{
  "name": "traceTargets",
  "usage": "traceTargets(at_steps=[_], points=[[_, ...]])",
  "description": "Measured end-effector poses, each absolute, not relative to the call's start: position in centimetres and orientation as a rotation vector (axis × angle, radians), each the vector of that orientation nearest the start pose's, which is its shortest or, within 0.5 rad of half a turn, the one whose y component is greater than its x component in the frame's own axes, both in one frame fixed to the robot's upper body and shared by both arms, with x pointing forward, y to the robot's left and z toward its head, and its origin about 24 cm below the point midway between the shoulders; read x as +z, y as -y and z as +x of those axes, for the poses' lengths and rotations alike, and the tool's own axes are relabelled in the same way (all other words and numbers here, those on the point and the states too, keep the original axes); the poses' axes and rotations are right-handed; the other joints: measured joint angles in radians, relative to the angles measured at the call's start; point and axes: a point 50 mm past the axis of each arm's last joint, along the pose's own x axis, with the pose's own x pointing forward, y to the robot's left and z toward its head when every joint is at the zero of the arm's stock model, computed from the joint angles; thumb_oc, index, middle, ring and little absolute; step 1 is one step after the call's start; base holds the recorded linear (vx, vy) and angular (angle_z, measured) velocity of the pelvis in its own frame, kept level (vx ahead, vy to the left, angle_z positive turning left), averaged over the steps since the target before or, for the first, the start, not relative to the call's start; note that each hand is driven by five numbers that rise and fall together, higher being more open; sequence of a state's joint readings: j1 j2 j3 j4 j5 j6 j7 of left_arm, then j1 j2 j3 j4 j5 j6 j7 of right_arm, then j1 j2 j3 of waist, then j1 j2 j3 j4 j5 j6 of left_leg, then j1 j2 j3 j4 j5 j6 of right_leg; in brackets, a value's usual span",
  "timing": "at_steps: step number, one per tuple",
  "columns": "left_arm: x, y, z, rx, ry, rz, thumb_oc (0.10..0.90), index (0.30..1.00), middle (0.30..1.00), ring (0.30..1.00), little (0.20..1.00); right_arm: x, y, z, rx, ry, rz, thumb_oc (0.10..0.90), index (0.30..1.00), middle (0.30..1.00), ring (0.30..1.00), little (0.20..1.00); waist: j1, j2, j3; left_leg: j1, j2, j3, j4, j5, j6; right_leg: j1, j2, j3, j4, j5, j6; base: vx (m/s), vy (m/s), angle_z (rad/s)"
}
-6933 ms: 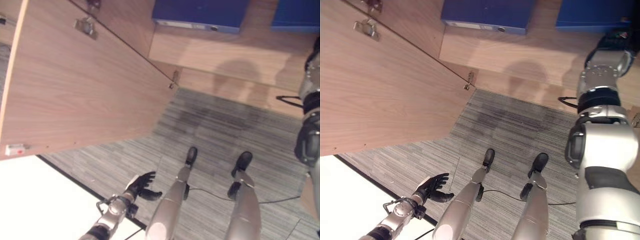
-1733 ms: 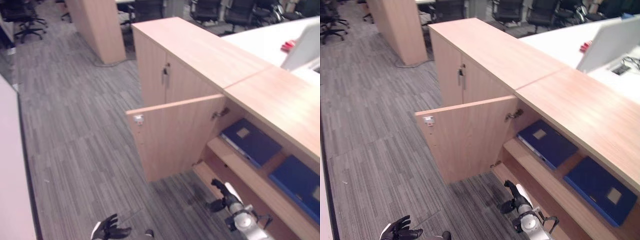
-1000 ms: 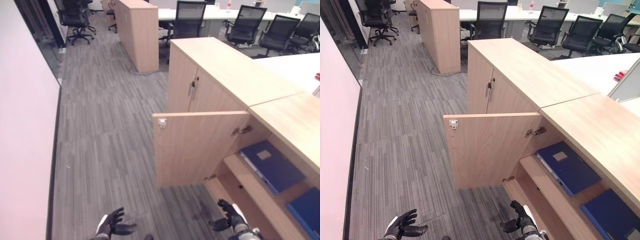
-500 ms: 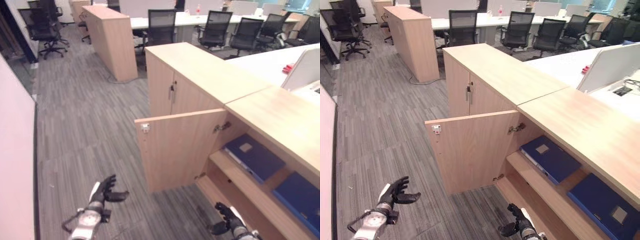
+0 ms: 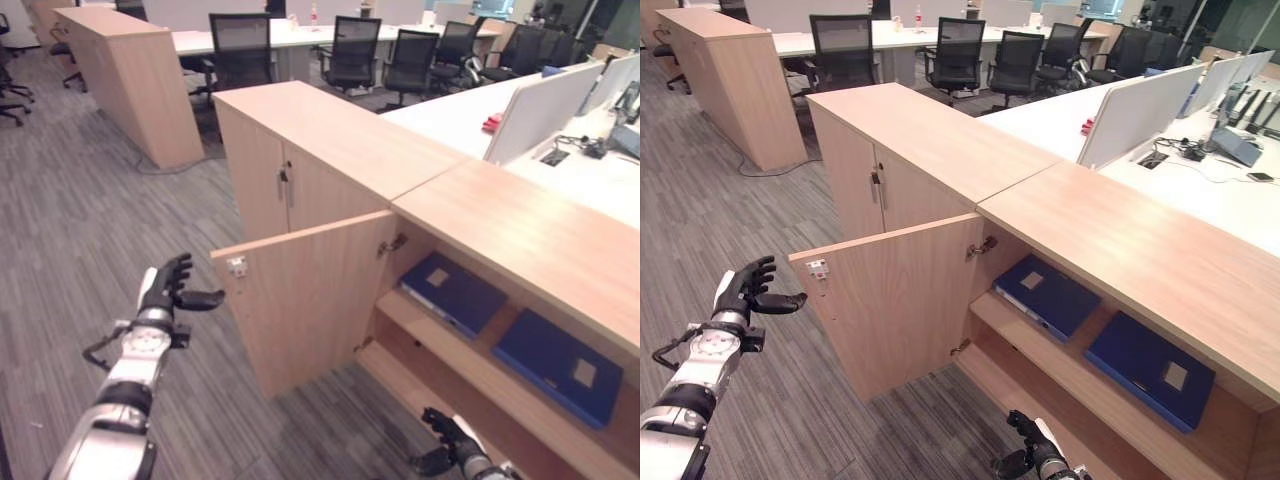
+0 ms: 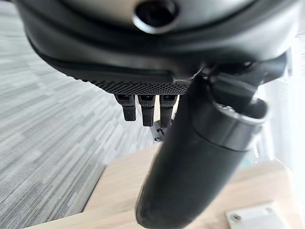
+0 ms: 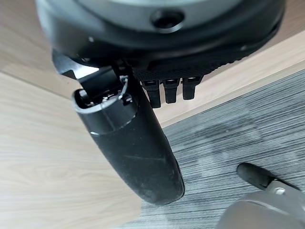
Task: Put the empty folder in the office cabinet
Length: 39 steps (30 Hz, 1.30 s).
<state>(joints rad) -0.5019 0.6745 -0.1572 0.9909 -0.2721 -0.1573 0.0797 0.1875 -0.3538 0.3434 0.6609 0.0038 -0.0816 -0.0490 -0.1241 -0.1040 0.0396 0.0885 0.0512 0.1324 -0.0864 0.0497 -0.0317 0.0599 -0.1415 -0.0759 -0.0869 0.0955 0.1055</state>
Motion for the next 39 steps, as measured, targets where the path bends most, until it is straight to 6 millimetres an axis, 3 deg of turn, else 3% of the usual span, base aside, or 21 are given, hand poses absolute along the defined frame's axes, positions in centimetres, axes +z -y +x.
traceTargets(at_steps=[3,9,13,18,19,22,26,27,33,37,39], points=[[5.0,-34.4,30.7,0.347,-0.292,0.455,0.8,0.9,0.9,0.9,0.9,-12.2,20.8,12.4,0.189,-0.807,-0.42,0.8,0.9,0.9,0.9,0.9,-0.004,-0.009,-0.003,-0.001,0.001,0.012,0.0,-0.001,0.0,-0.007,0.001,0.01,0.0,0.003,-0.001,0.0,0.009,-0.11],[4.8,-33.2,31.4,0.288,-0.296,0.484,0.8,0.9,0.9,0.9,0.9,-12.3,20.1,12.4,0.229,-0.807,-0.42,0.8,0.9,0.9,0.9,0.9,-0.026,-0.027,-0.008,0.003,-0.001,0.038,0.0,-0.003,0.001,-0.017,0.0,0.038,0.0,0.011,0.007,0.01,0.013,-0.14],[3.8,-31.1,31.9,0.272,-0.283,0.401,0.8,0.9,0.9,0.9,0.9,-12.4,20.1,12.1,0.229,-0.814,-0.419,0.8,0.9,0.9,0.9,0.9,-0.035,-0.026,-0.008,0.005,-0.001,0.039,0.0,-0.003,0.001,-0.015,0.0,0.039,0.0,0.012,0.008,0.0,0.0,0.0],[3.3,-29.0,32.2,0.206,-0.264,0.392,0.8,0.9,0.9,0.9,0.9,-12.4,20.1,12.2,0.227,-0.811,-0.42,0.8,0.9,0.9,0.9,0.9,-0.004,-0.024,-0.007,0.003,-0.001,0.031,0.0,-0.002,0.001,-0.013,-0.002,0.032,0.0,0.012,0.009,-0.02,-0.009,0.07],[2.6,-26.9,31.6,0.158,-0.223,0.316,0.8,0.9,0.9,0.9,0.9,-12.4,20.0,12.2,0.227,-0.811,-0.42,0.8,0.9,0.9,0.9,0.9,0.024,-0.02,-0.004,0.001,-0.005,0.017,0.0,-0.001,0.002,-0.007,-0.007,0.014,-0.001,0.01,0.01,-0.03,-0.01,0.24],[1.4,-24.0,30.0,0.052,-0.197,0.253,0.8,0.9,0.9,0.9,0.9,-12.4,19.8,12.3,0.225,-0.807,-0.424,0.8,0.9,0.9,0.9,0.9,0.052,-0.014,0.001,-0.001,-0.009,-0.003,0.0,0.0,0.004,0.002,-0.011,-0.01,0.0,0.008,0.01,-0.03,-0.011,0.22],[0.4,-21.4,28.0,-0.041,-0.181,0.155,0.8,0.9,0.9,0.9,0.9,-12.4,19.5,12.4,0.218,-0.8,-0.425,0.8,0.9,0.9,0.9,0.9,0.079,-0.003,0.011,0.0,-0.017,-0.019,0.0,-0.001,0.003,0.013,-0.021,-0.024,-0.001,0.002,0.013,-0.02,-0.015,0.13],[0.2,-20.7,26.7,-0.087,-0.172,0.128,0.8,0.9,0.9,0.9,0.9,-12.4,19.5,12.4,0.218,-0.798,-0.43,0.8,0.9,0.9,0.9,0.9,0.078,0.003,0.017,-0.001,-0.02,-0.031,0.0,-0.002,0.002,0.017,-0.023,-0.034,-0.001,0.0,0.016,-0.02,-0.021,0.16],[-0.8,-18.0,20.9,-0.371,-0.218,0.036,0.8,0.9,0.9,0.9,0.9,-12.4,20.2,12.3,0.164,-0.816,-0.416,0.8,0.9,0.9,0.9,0.9,0.102,0.035,0.04,-0.001,-0.021,-0.041,0.0,0.001,0.007,0.021,-0.023,-0.048,-0.001,-0.008,0.013,-0.01,-0.005,0.08],[-2.0,-17.6,18.7,-0.426,-0.304,-0.035,0.8,0.9,0.9,0.9,0.9,-12.4,20.3,12.3,0.133,-0.818,-0.402,0.8,0.9,0.9,0.9,0.9,0.1,0.042,0.048,0.0,-0.018,-0.043,0.0,0.002,0.007,0.021,-0.02,-0.052,0.0,-0.011,0.011,-0.09,-0.004,0.0],[-1.9,-17.3,18.6,-0.449,-0.307,-0.039,0.8,0.9,0.9,0.9,0.9,-12.3,20.5,13.1,0.123,-0.808,-0.41,0.8,0.9,0.9,0.9,0.9,0.104,0.05,0.075,-0.011,-0.016,-0.037,0.0,0.008,0.009,-0.007,-0.021,-0.047,0.026,-0.011,0.013,-0.15,-0.024,-0.08]])
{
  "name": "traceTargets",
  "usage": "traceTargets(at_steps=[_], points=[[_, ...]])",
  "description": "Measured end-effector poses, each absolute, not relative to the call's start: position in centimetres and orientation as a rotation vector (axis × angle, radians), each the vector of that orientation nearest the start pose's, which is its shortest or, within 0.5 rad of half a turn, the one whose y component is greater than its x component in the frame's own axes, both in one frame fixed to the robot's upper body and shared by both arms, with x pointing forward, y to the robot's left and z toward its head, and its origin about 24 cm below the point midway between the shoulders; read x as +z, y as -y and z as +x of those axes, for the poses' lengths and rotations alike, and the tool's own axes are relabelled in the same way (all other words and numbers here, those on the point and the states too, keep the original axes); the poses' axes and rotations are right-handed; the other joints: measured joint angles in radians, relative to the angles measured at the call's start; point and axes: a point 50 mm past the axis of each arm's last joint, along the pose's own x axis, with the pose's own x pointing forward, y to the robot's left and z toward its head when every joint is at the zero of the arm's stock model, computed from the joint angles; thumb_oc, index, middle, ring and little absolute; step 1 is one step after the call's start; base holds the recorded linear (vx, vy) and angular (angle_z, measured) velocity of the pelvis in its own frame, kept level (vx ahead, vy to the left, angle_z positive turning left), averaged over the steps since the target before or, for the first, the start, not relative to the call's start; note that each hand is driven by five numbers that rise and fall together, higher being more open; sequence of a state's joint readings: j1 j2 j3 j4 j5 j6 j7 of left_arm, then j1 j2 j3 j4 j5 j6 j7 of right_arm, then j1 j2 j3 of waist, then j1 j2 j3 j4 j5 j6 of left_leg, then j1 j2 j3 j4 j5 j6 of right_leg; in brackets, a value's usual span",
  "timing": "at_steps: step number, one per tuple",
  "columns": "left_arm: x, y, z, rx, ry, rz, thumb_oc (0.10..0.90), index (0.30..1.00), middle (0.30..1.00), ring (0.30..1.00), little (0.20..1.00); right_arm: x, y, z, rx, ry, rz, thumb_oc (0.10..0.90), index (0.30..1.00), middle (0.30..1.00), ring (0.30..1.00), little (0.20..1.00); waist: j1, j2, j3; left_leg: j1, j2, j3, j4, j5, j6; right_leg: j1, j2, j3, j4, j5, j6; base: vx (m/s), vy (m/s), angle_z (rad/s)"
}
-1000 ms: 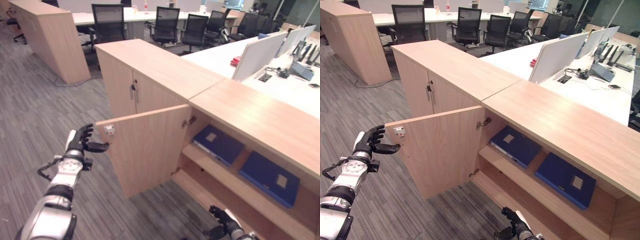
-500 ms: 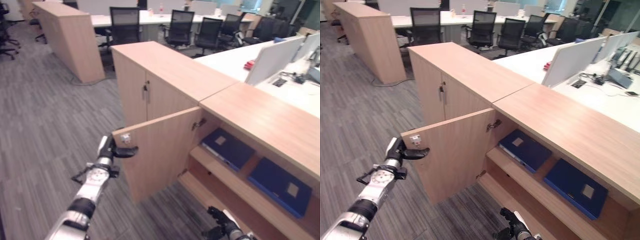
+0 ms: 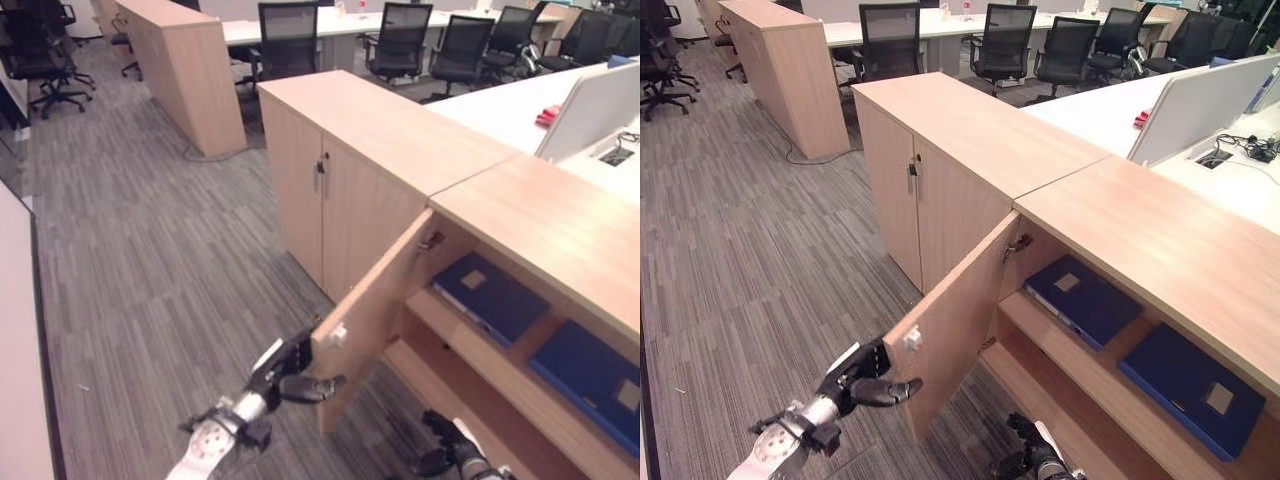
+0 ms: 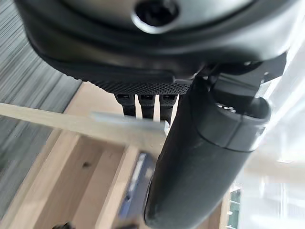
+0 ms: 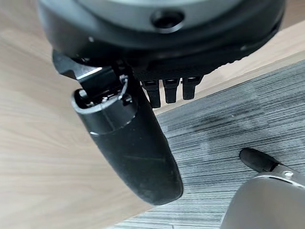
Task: Put the empty folder in the office cabinet
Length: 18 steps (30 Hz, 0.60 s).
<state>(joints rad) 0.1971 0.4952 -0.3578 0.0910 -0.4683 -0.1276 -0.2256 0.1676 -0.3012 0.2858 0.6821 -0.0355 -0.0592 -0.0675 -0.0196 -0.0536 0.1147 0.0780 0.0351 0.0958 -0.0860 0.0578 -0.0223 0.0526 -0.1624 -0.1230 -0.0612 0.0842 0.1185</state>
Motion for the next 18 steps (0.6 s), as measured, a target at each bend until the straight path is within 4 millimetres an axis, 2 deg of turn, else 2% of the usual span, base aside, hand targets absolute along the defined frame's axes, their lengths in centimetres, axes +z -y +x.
traceTargets(at_steps=[2,3,4,5,6,7,8,9,11,12,13,14,15,16,17,18], points=[[-1.5,-17.2,18.7,-0.461,-0.293,-0.038,0.8,0.9,0.9,0.9,0.9,-12.0,20.3,13.9,0.122,-0.787,-0.41,0.8,0.9,0.9,0.9,0.9,0.003,0.003,0.01,-0.011,0.0,0.01,0.0,0.002,-0.001,-0.016,-0.004,0.001,0.007,-0.007,0.006,-0.19,-0.039,-0.21],[-1.3,-17.0,19.0,-0.471,-0.283,-0.037,0.8,0.9,0.9,0.9,0.9,-11.9,19.9,14.5,0.125,-0.768,-0.409,0.8,0.9,0.9,0.9,0.9,0.011,0.008,0.019,-0.01,0.006,0.04,0.005,0.008,0.005,-0.047,-0.009,-0.018,0.026,-0.007,0.006,-0.18,-0.036,-0.61],[-0.8,-16.7,19.5,-0.49,-0.267,-0.026,0.8,0.9,0.9,0.9,0.9,-11.6,19.7,15.3,0.134,-0.747,-0.415,0.8,0.9,0.9,0.9,0.9,0.037,0.012,0.032,-0.006,0.014,0.079,0.005,0.009,0.006,-0.063,-0.039,-0.122,0.029,-0.029,0.002,-0.15,-0.021,-1.0],[-0.5,-16.2,19.9,-0.51,-0.252,-0.023,0.8,0.9,0.9,0.9,0.9,-11.4,19.5,16.3,0.137,-0.728,-0.419,0.8,0.9,0.9,0.9,0.9,0.065,0.038,0.042,-0.01,0.044,0.117,0.005,0.007,0.012,-0.074,-0.067,-0.268,0.082,-0.029,-0.012,-0.07,0.004,-1.08],[-0.2,-15.9,20.3,-0.528,-0.239,-0.017,0.8,0.9,0.9,0.9,0.9,-11.2,19.4,16.8,0.14,-0.714,-0.419,0.8,0.9,0.9,0.9,0.9,0.072,0.056,0.051,-0.012,0.06,0.123,0.005,0.004,0.015,-0.079,-0.094,-0.344,0.126,-0.025,-0.006,-0.1,0.011,-0.72],[0.1,-15.7,20.7,-0.547,-0.225,-0.004,0.8,0.9,0.9,0.9,0.9,-10.8,19.2,17.5,0.141,-0.69,-0.419,0.8,0.9,0.9,0.9,0.9,0.068,0.064,0.054,-0.021,0.068,0.128,0.005,0.006,0.011,-0.068,-0.132,-0.386,0.171,-0.033,0.002,-0.08,-0.012,-0.34],[0.4,-15.7,20.9,-0.56,-0.217,0.007,0.8,0.9,0.9,0.9,0.9,-10.7,19.0,17.8,0.145,-0.683,-0.418,0.8,0.9,0.9,0.9,0.9,0.068,0.063,0.055,-0.021,0.072,0.15,0.005,0.012,0.008,-0.065,-0.176,-0.45,0.241,-0.064,0.002,-0.06,-0.074,-0.72],[0.5,-16.0,20.7,-0.572,-0.22,0.021,0.8,0.9,0.9,0.9,0.9,-10.6,18.4,18.3,0.166,-0.666,-0.419,0.8,0.9,0.9,0.9,0.9,0.096,0.063,0.056,-0.005,0.086,0.202,0.006,0.017,-0.001,-0.051,-0.243,-0.527,0.357,-0.092,0.011,-0.03,-0.136,-0.85],[0.5,-16.2,20.7,-0.572,-0.223,0.027,0.8,0.9,0.9,0.9,0.9,-10.5,18.1,18.4,0.173,-0.659,-0.418,0.8,0.9,0.9,0.9,0.9,0.098,0.06,0.054,-0.003,0.087,0.208,0.006,0.02,-0.006,-0.036,-0.242,-0.527,0.349,-0.074,0.015,0.0,-0.142,-0.67],[0.4,-15.9,20.5,-0.574,-0.227,0.012,0.8,0.9,0.9,0.9,0.9,-10.2,18.4,18.8,0.169,-0.647,-0.436,0.8,0.9,0.9,0.9,0.9,0.095,0.08,0.053,-0.003,0.104,0.239,0.005,0.029,-0.023,-0.006,-0.183,-0.508,0.246,-0.103,0.026,0.01,-0.16,-0.48],[0.3,-15.2,20.4,-0.584,-0.225,-0.012,0.8,0.9,0.9,0.9,0.9,-10.2,19.0,18.7,0.154,-0.651,-0.453,0.8,0.9,0.9,0.9,0.9,0.086,0.092,0.055,-0.003,0.117,0.242,0.006,0.031,-0.023,-0.007,-0.168,-0.503,0.24,-0.1,0.022,0.02,-0.208,-0.51],[0.2,-14.5,20.4,-0.587,-0.219,-0.039,0.8,0.9,0.9,0.9,0.9,-10.6,19.7,18.0,0.144,-0.678,-0.468,0.8,0.9,0.9,0.9,0.9,0.064,0.119,0.047,0.007,0.126,0.24,0.011,0.041,-0.035,-0.004,-0.155,-0.495,0.23,-0.108,0.019,0.01,-0.104,-0.24],[-0.1,-14.0,20.3,-0.569,-0.229,-0.067,0.8,0.9,0.9,0.9,0.9,-10.6,20.2,17.8,0.139,-0.687,-0.484,0.8,0.9,0.9,0.9,0.9,0.06,0.124,0.042,0.015,0.132,0.25,0.016,0.04,-0.036,-0.001,-0.142,-0.469,0.207,-0.108,0.019,0.0,-0.127,-0.63],[-0.2,-13.6,20.4,-0.555,-0.23,-0.084,0.8,0.9,0.9,0.9,0.9,-10.7,20.9,17.4,0.133,-0.704,-0.503,0.8,0.9,0.9,0.9,0.9,0.057,0.13,0.036,0.022,0.148,0.274,0.027,0.039,-0.038,0.006,-0.114,-0.433,0.164,-0.08,0.008,0.0,-0.111,-0.74],[-0.1,-13.6,20.6,-0.551,-0.223,-0.082,0.8,0.9,0.9,0.9,0.9,-10.7,21.2,17.3,0.128,-0.709,-0.513,0.8,0.9,0.9,0.9,0.9,0.033,0.144,0.029,0.023,0.155,0.276,0.035,0.039,-0.038,0.004,-0.104,-0.421,0.151,-0.073,0.003,0.0,-0.167,-0.65],[0.0,-13.6,20.7,-0.545,-0.218,-0.083,0.8,0.9,0.9,0.9,0.9,-10.7,21.4,17.2,0.127,-0.713,-0.517,0.8,0.9,0.9,0.9,0.9,0.022,0.144,0.029,0.026,0.158,0.278,0.034,0.038,-0.039,0.005,-0.097,-0.415,0.142,-0.069,0.001,0.0,-0.198,-0.52]])
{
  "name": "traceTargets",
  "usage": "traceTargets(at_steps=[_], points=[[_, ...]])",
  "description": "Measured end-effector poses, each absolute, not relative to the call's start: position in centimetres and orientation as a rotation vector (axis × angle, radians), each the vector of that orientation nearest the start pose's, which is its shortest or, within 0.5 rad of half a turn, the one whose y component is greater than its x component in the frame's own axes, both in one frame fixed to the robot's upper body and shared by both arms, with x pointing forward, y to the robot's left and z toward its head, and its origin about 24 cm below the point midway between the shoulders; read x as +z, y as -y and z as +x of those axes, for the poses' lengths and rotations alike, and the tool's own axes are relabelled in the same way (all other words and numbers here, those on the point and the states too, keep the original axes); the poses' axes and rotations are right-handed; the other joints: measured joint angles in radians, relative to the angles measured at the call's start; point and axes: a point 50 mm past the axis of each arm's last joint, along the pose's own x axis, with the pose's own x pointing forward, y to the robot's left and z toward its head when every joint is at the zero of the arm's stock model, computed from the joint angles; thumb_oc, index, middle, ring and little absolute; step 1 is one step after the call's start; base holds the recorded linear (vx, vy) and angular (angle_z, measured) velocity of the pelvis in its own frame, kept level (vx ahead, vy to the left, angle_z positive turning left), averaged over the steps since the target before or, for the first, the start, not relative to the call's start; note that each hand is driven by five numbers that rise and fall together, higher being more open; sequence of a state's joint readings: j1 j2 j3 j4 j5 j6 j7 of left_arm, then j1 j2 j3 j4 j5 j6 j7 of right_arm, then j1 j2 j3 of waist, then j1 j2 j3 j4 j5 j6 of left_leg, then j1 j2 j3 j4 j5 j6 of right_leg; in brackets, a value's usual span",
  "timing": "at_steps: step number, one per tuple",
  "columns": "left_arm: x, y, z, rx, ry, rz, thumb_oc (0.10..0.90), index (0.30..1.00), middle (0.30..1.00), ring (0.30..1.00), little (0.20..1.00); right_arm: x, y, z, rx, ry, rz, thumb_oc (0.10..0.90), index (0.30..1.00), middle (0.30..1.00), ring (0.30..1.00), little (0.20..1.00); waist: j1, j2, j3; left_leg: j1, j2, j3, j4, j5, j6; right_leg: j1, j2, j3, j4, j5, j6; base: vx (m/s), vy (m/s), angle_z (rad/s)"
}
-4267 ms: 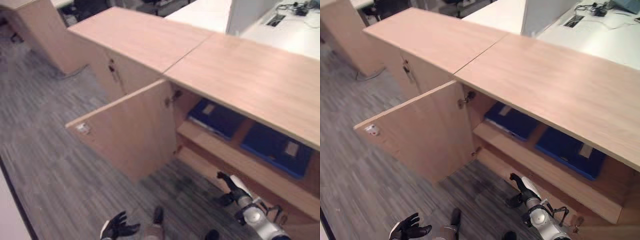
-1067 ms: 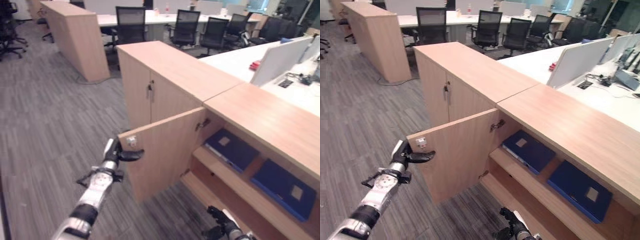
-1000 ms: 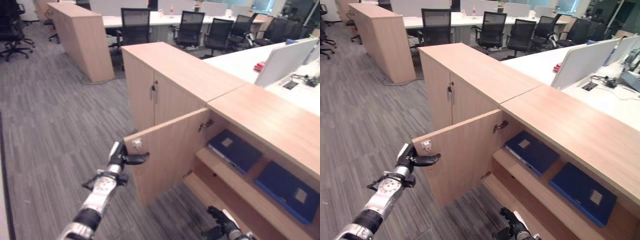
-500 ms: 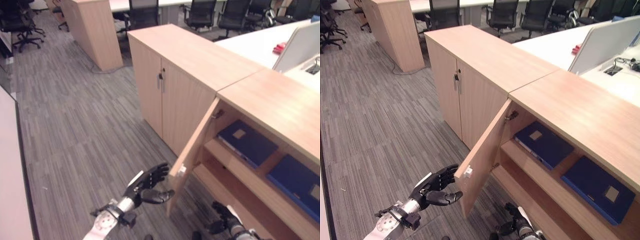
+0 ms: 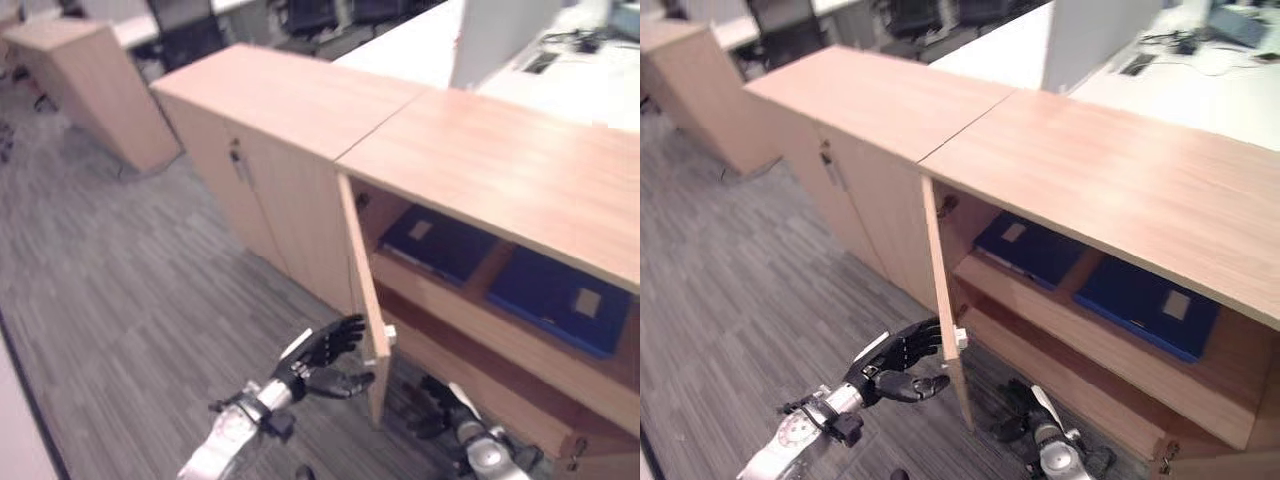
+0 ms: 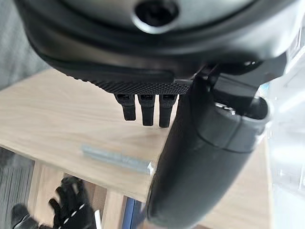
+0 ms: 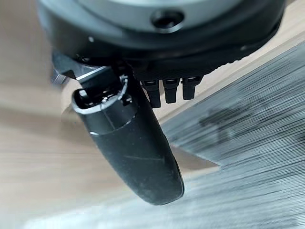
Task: Put the empty folder in the office cabinet
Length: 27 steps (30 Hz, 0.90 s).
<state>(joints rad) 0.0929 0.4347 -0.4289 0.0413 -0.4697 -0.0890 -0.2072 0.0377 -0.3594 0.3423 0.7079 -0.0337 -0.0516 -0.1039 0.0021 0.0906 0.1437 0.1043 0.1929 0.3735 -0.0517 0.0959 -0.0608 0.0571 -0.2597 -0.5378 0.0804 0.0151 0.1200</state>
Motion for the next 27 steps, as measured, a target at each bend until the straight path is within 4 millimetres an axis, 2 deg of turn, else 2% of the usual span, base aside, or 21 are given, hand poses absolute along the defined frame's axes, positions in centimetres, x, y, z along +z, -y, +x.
traceTargets(at_steps=[1,3,5,6,7,8,9,10,11,12,13,15,16,17,18,19,20,23,24,26,27], points=[[0.2,-13.4,21.0,-0.525,-0.205,-0.103,0.8,0.9,0.9,0.9,0.9,-10.7,21.8,16.9,0.121,-0.721,-0.523,0.8,0.9,0.9,0.9,0.9,-0.031,0.003,-0.003,0.005,0.015,0.013,0.011,-0.01,-0.014,-0.011,0.021,0.033,-0.026,0.01,0.004,-0.01,-0.166,-0.64],[0.1,-13.6,21.4,-0.482,-0.207,-0.142,0.8,0.9,0.9,0.9,0.9,-10.7,21.8,16.9,0.118,-0.722,-0.513,0.8,0.9,0.9,0.9,0.9,-0.051,-0.002,-0.001,0.003,0.031,0.035,0.038,-0.019,-0.026,-0.04,0.039,0.092,-0.036,0.023,-0.004,-0.01,-0.127,-0.78],[0.2,-13.6,22.0,-0.455,-0.201,-0.143,0.8,0.9,0.9,0.9,0.9,-10.8,21.7,16.7,0.124,-0.726,-0.511,0.8,0.9,0.9,0.9,0.9,-0.06,-0.007,-0.002,0.008,0.037,0.038,0.05,-0.019,-0.026,-0.053,0.051,0.125,-0.045,0.04,-0.019,-0.03,-0.139,-0.84],[-0.1,-14.0,22.3,-0.396,-0.206,-0.154,0.8,0.9,0.9,0.9,0.9,-10.9,21.2,16.6,0.151,-0.728,-0.516,0.8,0.9,0.9,0.9,0.9,-0.053,-0.024,0.0,0.004,0.047,0.014,0.108,-0.019,-0.026,-0.088,0.061,0.205,-0.044,0.04,-0.023,-0.02,-0.097,-1.27],[-0.3,-14.6,22.4,-0.353,-0.217,-0.171,0.8,0.9,0.9,0.9,0.9,-11.1,20.8,16.5,0.17,-0.729,-0.517,0.8,0.9,0.9,0.9,0.9,-0.047,-0.032,-0.002,0.0,0.054,-0.013,0.139,-0.018,-0.026,-0.084,0.069,0.237,-0.051,0.052,-0.033,0.01,-0.063,-1.31],[-0.3,-14.6,22.5,-0.33,-0.218,-0.189,0.8,0.9,0.9,0.9,0.9,-11.2,20.8,16.4,0.173,-0.737,-0.517,0.8,0.9,0.9,0.9,0.9,-0.06,-0.033,-0.001,0.004,0.057,-0.056,0.162,-0.018,-0.026,-0.088,0.083,0.263,-0.063,0.062,-0.043,0.07,-0.051,-1.23],[-0.5,-15.2,22.7,-0.287,-0.225,-0.184,0.8,0.9,0.9,0.9,0.9,-11.4,20.6,16.3,0.177,-0.746,-0.518,0.8,0.9,0.9,0.9,0.9,-0.046,-0.056,0.007,-0.022,0.057,-0.172,0.237,-0.031,-0.03,-0.098,0.096,0.343,-0.068,0.061,-0.066,0.19,-0.065,-1.16],[-0.5,-15.2,22.8,-0.284,-0.225,-0.181,0.8,0.9,0.9,0.9,0.9,-11.4,20.6,16.3,0.178,-0.746,-0.521,0.8,0.9,0.9,0.9,0.9,-0.033,-0.062,0.008,-0.042,0.04,-0.265,0.277,-0.058,-0.041,-0.106,0.095,0.385,-0.079,0.069,-0.077,0.23,-0.055,-1.31],[-0.6,-14.8,22.7,-0.297,-0.231,-0.181,0.8,0.9,0.9,0.9,0.9,-11.3,20.9,16.3,0.172,-0.749,-0.527,0.8,0.9,0.9,0.9,0.9,-0.026,-0.061,0.006,-0.032,0.013,-0.325,0.232,-0.099,-0.066,-0.112,0.098,0.412,-0.085,0.071,-0.079,0.2,-0.034,-0.83],[-0.5,-14.3,22.8,-0.314,-0.227,-0.177,0.8,0.9,0.9,0.9,0.9,-11.2,21.1,16.5,0.158,-0.747,-0.524,0.8,0.9,0.9,0.9,0.9,-0.041,-0.072,0.007,-0.044,-0.044,-0.433,0.187,-0.136,-0.068,-0.123,0.097,0.467,-0.096,0.094,-0.081,0.14,0.02,-0.98],[-0.6,-13.7,23.4,-0.279,-0.209,-0.212,0.8,0.9,0.9,0.9,0.9,-11.2,21.9,16.9,0.117,-0.757,-0.522,0.8,0.9,0.9,0.9,0.9,-0.025,-0.078,0.005,-0.038,-0.142,-0.603,0.061,-0.159,-0.052,-0.158,0.096,0.539,-0.099,0.103,-0.072,0.1,0.005,-0.94],[-0.2,-13.8,24.0,-0.244,-0.185,-0.225,0.8,0.9,0.9,0.9,0.9,-11.0,22.8,17.3,0.086,-0.764,-0.536,0.8,0.9,0.9,0.9,0.9,-0.029,-0.067,0.004,-0.086,-0.194,-0.602,0.027,-0.193,0.009,-0.183,0.115,0.585,-0.117,0.109,-0.061,0.11,0.007,-1.16],[-0.1,-14.7,24.4,-0.208,-0.172,-0.213,0.8,0.9,0.9,0.9,0.9,-11.0,22.7,17.5,0.09,-0.763,-0.54,0.8,0.9,0.9,0.9,0.9,-0.014,-0.076,-0.002,-0.097,-0.231,-0.615,0.059,-0.167,0.042,-0.201,0.129,0.632,-0.161,0.095,-0.029,0.09,0.035,-1.49],[-0.2,-15.4,24.7,-0.169,-0.168,-0.217,0.8,0.9,0.9,0.9,0.9,-11.0,22.6,17.5,0.089,-0.758,-0.53,0.8,0.9,0.9,0.9,0.9,-0.013,-0.056,-0.001,-0.105,-0.186,-0.571,0.053,-0.147,0.066,-0.204,0.163,0.635,-0.143,0.082,-0.011,0.11,0.093,-1.62],[-0.6,-16.1,24.8,-0.131,-0.179,-0.209,0.8,0.9,0.9,0.9,0.9,-11.2,22.1,17.3,0.078,-0.761,-0.496,0.8,0.9,0.9,0.9,0.9,-0.023,-0.04,0.003,-0.091,-0.14,-0.509,0.038,-0.116,0.064,-0.214,0.201,0.617,-0.064,0.089,-0.026,0.11,0.088,-0.95],[-0.9,-16.6,24.7,-0.111,-0.195,-0.2,0.8,0.9,0.9,0.9,0.9,-11.5,21.7,16.8,0.08,-0.775,-0.471,0.8,0.9,0.9,0.9,0.9,-0.029,-0.042,0.002,-0.074,-0.127,-0.493,0.022,-0.105,0.06,-0.202,0.22,0.607,-0.021,0.068,-0.021,0.2,0.167,-0.75],[-1.2,-18.1,24.7,-0.078,-0.213,-0.125,0.8,0.9,0.9,0.9,0.9,-12.3,21.2,15.0,0.096,-0.818,-0.431,0.8,0.9,0.9,0.9,0.9,-0.045,-0.095,-0.006,-0.022,-0.157,-0.456,-0.019,-0.094,0.048,-0.114,0.19,0.617,-0.053,0.032,-0.032,0.18,0.154,-0.58],[-2.1,-20.1,25.0,-0.012,-0.256,-0.011,0.8,0.9,0.9,0.9,0.9,-12.5,21.6,13.7,0.066,-0.846,-0.393,0.8,0.9,0.9,0.9,0.9,-0.089,-0.085,-0.006,0.012,-0.165,-0.418,-0.034,-0.095,0.044,-0.059,0.176,0.632,-0.142,0.086,-0.03,0.1,0.107,-0.42],[-2.6,-21.3,25.2,0.047,-0.285,0.03,0.8,0.9,0.9,0.9,0.9,-12.4,21.5,13.4,0.079,-0.85,-0.375,0.8,0.9,0.9,0.9,0.9,-0.101,-0.078,-0.007,0.017,-0.166,-0.385,-0.034,-0.093,0.041,-0.049,0.172,0.653,-0.169,0.107,-0.025,0.06,0.099,-0.52],[-2.8,-22.3,25.8,0.102,-0.304,0.047,0.8,0.9,0.9,0.9,0.9,-12.6,21.3,12.7,0.09,-0.863,-0.351,0.8,0.9,0.9,0.9,0.9,-0.128,-0.078,-0.008,0.031,-0.169,-0.371,-0.034,-0.098,0.04,-0.047,0.175,0.663,-0.167,0.116,-0.032,0.05,0.089,-0.32],[-3.4,-23.7,26.4,0.154,-0.353,0.088,0.8,0.9,0.9,0.9,0.9,-12.6,21.2,12.8,0.104,-0.864,-0.345,0.8,0.9,0.9,0.9,0.9,-0.137,-0.078,-0.008,0.038,-0.165,-0.357,-0.034,-0.099,0.039,-0.045,0.178,0.67,-0.168,0.118,-0.032,0.02,0.081,-0.2]])
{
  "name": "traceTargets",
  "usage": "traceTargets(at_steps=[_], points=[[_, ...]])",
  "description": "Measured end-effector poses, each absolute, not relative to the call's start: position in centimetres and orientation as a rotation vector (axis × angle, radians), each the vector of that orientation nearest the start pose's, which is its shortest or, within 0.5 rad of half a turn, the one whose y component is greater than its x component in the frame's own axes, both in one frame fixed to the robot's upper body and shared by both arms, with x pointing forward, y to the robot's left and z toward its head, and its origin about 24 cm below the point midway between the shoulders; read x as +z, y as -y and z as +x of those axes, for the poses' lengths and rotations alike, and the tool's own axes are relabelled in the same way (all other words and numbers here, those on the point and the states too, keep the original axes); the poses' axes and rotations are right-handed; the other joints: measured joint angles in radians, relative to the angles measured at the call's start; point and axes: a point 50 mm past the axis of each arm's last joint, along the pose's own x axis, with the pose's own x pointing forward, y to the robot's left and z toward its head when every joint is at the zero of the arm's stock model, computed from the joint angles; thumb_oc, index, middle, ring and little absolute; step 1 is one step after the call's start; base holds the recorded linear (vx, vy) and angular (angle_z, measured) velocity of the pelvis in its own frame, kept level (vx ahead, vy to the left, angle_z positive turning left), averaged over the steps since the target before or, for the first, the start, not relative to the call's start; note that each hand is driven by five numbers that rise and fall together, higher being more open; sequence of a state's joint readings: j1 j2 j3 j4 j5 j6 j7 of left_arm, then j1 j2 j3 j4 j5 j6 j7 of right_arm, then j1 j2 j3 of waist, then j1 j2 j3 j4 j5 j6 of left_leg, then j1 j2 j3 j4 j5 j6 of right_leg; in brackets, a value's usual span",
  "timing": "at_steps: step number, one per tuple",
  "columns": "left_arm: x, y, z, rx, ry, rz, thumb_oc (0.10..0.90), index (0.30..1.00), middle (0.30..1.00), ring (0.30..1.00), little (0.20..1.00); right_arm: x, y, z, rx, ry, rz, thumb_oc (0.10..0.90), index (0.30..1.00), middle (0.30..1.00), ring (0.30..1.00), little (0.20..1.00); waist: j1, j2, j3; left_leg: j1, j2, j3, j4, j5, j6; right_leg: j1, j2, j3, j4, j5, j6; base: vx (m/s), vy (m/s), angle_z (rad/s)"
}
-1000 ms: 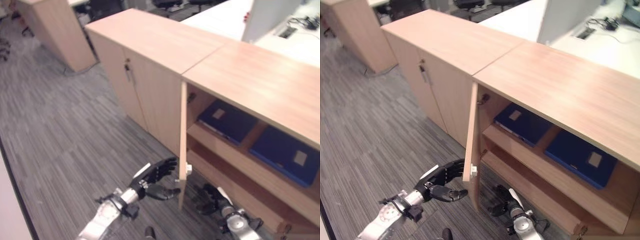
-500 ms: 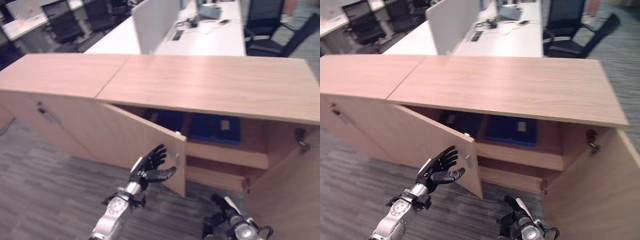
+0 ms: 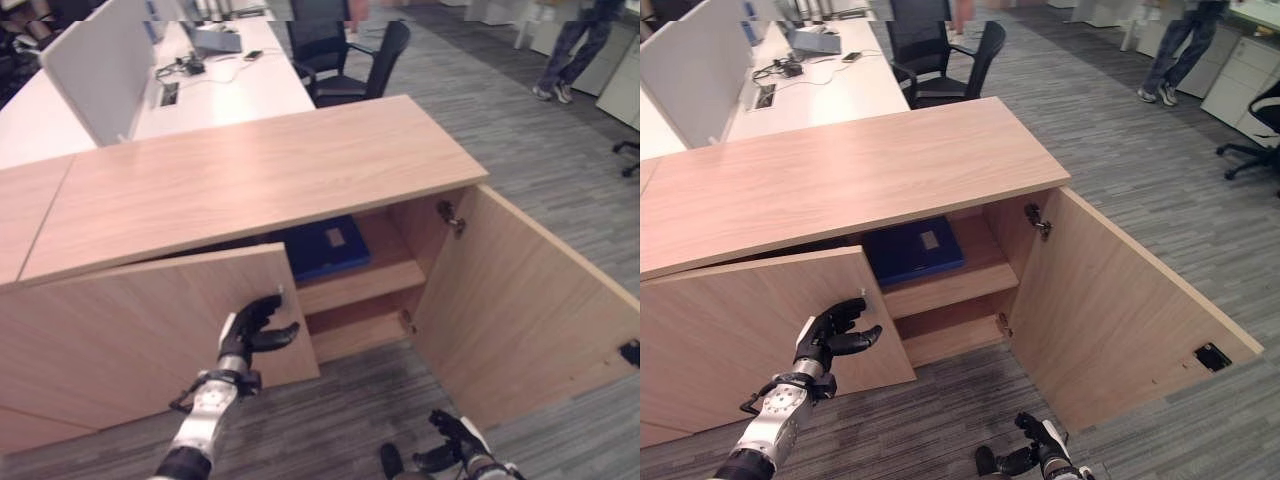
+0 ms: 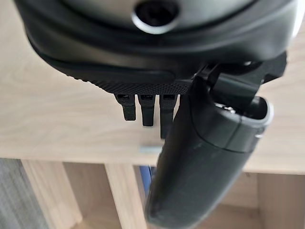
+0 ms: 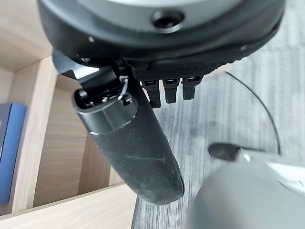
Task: Put the empty folder in the office cabinet
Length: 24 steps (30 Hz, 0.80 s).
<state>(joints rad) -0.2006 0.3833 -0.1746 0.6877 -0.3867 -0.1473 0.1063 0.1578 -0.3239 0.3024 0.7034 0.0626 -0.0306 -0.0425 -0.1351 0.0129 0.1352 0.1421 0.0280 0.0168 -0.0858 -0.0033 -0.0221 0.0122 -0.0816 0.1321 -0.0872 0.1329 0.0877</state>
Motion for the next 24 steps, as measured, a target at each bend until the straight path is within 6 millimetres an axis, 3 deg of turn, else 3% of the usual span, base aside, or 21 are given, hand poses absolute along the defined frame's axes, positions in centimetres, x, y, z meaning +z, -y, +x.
traceTargets(at_steps=[7,14,16,21,24], points=[[-2.8,-26.9,27.7,0.258,-0.404,0.155,0.8,0.9,0.9,0.9,0.9,-12.4,21.1,13.1,0.116,-0.853,-0.316,0.8,0.9,0.9,0.9,0.9,-0.028,-0.021,-0.013,0.006,0.008,0.023,0.0,-0.002,-0.008,-0.005,0.011,0.022,0.0,-0.004,0.003,0.03,0.064,-0.11],[-3.1,-27.2,27.0,0.257,-0.409,0.168,0.8,0.9,0.9,0.9,0.9,-12.6,20.9,12.8,0.112,-0.865,-0.291,0.8,0.9,0.9,0.9,0.9,-0.02,-0.063,-0.045,0.003,0.007,0.023,0.0,-0.001,-0.008,-0.007,0.009,0.02,0.0,-0.003,0.001,0.01,0.022,0.0],[-3.4,-26.6,26.1,0.246,-0.398,0.151,0.8,0.9,0.9,0.9,0.9,-12.7,20.8,12.8,0.111,-0.866,-0.286,0.8,0.9,0.9,0.9,0.9,-0.017,-0.067,-0.048,0.003,0.007,0.022,0.0,-0.002,-0.006,-0.003,0.008,0.018,0.0,-0.001,-0.001,0.0,0.0,0.0],[-5.3,-22.6,22.8,0.115,-0.407,0.117,0.8,0.9,0.9,0.9,0.9,-13.0,20.0,12.6,0.101,-0.873,-0.249,0.8,0.9,0.9,0.9,0.9,0.02,-0.067,-0.05,0.003,0.004,0.011,0.0,-0.002,-0.006,-0.003,0.006,0.005,0.001,0.004,-0.004,-0.06,0.019,0.07],[-6.0,-21.6,21.7,0.074,-0.433,0.101,0.8,0.9,0.9,0.9,0.9,-12.9,19.8,13.1,0.101,-0.86,-0.246,0.8,0.9,0.9,0.9,0.9,0.042,-0.067,-0.05,0.0,0.006,0.017,0.0,0.0,-0.007,-0.013,0.007,0.005,0.008,-0.002,0.006,-0.14,-0.038,-0.08]])
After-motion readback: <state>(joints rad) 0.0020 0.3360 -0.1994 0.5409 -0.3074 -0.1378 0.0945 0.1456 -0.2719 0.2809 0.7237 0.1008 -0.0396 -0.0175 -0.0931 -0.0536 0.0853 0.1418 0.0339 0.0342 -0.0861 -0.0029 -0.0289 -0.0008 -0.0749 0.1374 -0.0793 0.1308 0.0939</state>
